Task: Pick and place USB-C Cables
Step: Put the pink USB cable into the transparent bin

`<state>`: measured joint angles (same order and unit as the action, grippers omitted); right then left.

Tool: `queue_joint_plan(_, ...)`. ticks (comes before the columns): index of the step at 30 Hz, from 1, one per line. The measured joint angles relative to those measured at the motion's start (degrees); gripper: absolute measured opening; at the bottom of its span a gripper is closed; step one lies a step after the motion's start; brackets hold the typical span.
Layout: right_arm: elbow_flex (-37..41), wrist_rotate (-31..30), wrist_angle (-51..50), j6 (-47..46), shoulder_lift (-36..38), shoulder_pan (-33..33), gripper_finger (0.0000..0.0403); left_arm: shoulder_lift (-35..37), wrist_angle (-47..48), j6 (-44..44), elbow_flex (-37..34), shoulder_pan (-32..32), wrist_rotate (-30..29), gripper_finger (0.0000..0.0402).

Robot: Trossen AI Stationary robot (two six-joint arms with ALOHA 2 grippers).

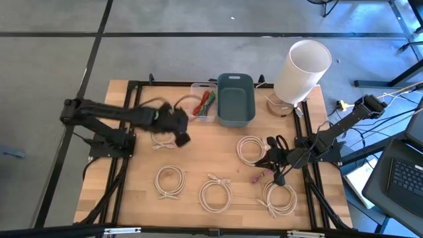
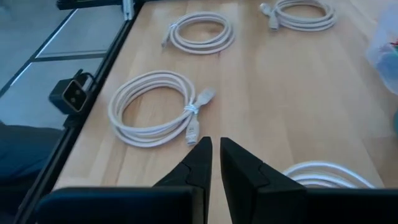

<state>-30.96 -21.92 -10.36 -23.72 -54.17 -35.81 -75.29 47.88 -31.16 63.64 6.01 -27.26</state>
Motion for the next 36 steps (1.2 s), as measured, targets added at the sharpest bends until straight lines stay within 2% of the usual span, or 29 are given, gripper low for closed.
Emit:
queue_joint_plan(2,0.0,1.4,0.2,0.2,0.0,0.0,0.0037,0.6,-5.8,-1.0,0.0,7.5,-3.5,0.0001)
queue_joint_plan(5,0.0,2.8,0.3,-0.1,0.0,0.0,0.0037,-0.2,-16.6,1.8,-0.3,17.1,-9.2,0.0001)
queue_joint_plan(8,0.0,4.1,0.9,0.0,0.0,0.0,0.0037,-2.6,-30.6,9.6,-2.3,23.1,-13.9,0.0002)
queue_joint_plan(11,0.0,6.3,2.3,-1.6,0.0,0.0,0.0037,-5.8,-44.8,17.6,-5.0,25.8,-14.9,0.0001)
queue_joint_plan(16,0.0,23.2,0.4,-4.4,0.0,0.0,0.0037,-12.3,-61.4,24.7,-8.1,24.8,-12.7,0.0003)
queue_joint_plan(19,0.0,28.9,-2.8,-7.9,0.0,0.0,0.0037,-15.8,-67.2,26.7,-8.5,22.7,-9.0,0.0002)
queue_joint_plan(25,0.0,29.7,-14.8,-8.8,0.0,0.0,0.0037,-19.3,-73.6,29.0,-8.4,19.3,-2.5,0.0005)
queue_joint_plan(28,0.0,29.6,-20.4,-8.8,0.0,0.0,0.0045,-19.4,-73.6,31.1,-8.4,18.9,-1.7,0.0016)
queue_joint_plan(36,0.0,25.7,-22.8,-5.7,-2.0,0.1,0.0126,-19.3,-76.9,36.7,-8.4,19.0,-1.8,0.0067)
